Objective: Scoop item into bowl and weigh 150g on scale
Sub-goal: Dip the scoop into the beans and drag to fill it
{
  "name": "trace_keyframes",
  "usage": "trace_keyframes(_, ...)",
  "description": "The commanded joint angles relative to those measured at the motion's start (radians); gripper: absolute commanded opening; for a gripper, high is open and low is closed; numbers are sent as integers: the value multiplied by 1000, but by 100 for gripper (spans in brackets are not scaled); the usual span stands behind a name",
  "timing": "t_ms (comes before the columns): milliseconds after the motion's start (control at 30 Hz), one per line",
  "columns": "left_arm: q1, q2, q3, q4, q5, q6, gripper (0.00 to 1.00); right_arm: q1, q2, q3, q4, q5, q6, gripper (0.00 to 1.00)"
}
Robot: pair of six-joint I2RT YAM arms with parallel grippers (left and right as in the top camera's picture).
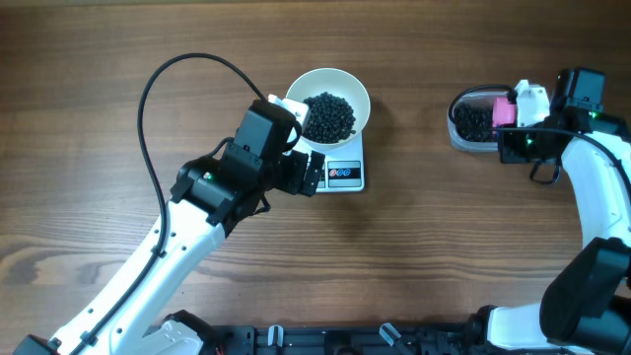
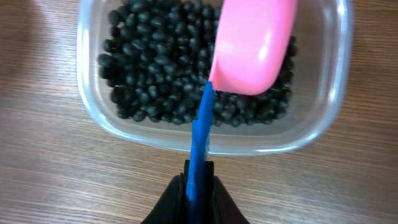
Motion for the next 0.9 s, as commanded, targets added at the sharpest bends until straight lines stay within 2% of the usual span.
trace_keyframes(0,2,8,14,2,8,14,100,0,28,6,18,-137,-21,4)
trace_keyframes(467,2,8,14,2,8,14,100,-38,28,6,-47,-300,-164,4)
trace_keyframes(867,2,8,14,2,8,14,100,-61,28,6,-113,-352,-252,4)
